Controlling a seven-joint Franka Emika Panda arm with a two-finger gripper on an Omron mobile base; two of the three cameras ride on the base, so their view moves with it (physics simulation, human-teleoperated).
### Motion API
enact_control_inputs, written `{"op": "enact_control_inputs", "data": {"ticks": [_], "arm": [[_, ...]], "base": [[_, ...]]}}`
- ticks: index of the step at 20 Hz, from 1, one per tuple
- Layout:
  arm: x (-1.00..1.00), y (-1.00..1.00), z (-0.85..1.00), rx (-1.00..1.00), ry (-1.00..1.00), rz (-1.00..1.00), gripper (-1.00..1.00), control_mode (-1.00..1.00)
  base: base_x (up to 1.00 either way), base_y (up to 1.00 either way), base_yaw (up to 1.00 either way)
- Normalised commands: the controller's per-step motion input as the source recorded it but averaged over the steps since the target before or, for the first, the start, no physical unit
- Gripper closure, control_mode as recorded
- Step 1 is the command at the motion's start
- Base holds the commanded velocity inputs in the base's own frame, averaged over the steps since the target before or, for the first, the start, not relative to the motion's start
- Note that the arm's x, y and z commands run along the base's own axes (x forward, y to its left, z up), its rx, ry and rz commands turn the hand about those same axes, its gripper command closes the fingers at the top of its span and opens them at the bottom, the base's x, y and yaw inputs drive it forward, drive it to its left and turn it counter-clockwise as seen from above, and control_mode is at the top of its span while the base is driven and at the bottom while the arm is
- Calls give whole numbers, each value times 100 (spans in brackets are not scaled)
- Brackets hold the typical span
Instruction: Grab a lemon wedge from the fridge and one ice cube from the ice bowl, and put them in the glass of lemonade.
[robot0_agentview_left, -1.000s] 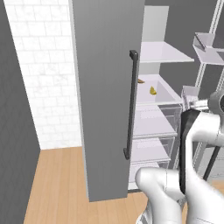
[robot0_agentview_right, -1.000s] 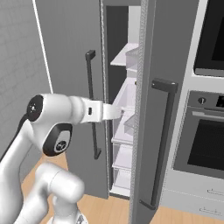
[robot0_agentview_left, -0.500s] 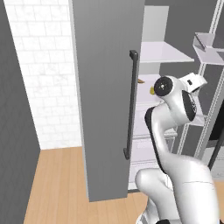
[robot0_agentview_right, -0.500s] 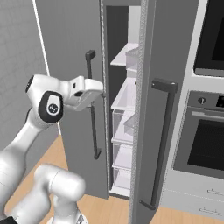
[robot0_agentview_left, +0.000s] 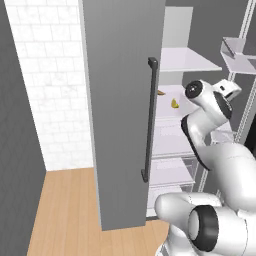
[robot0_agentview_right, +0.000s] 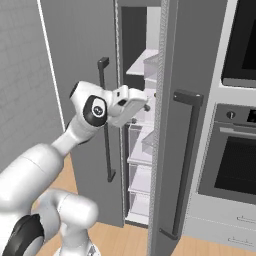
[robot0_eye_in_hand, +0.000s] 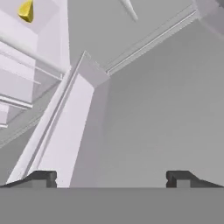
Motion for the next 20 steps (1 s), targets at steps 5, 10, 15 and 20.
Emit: {"op": "enact_control_inputs", "data": {"ticks": [5,10,15,20], "arm": [[16,-100,-40,0,21,-12,-100,-100],[-3,-100,-36,0,14,-16,-100,-100],[-65,-98,-6,3,-5,-9,-100,-100],[-85,28,36,0,-39,1,-100,-100]], "base": [[0,0,0],[0,0,0],[0,0,0],[0,0,0]]}}
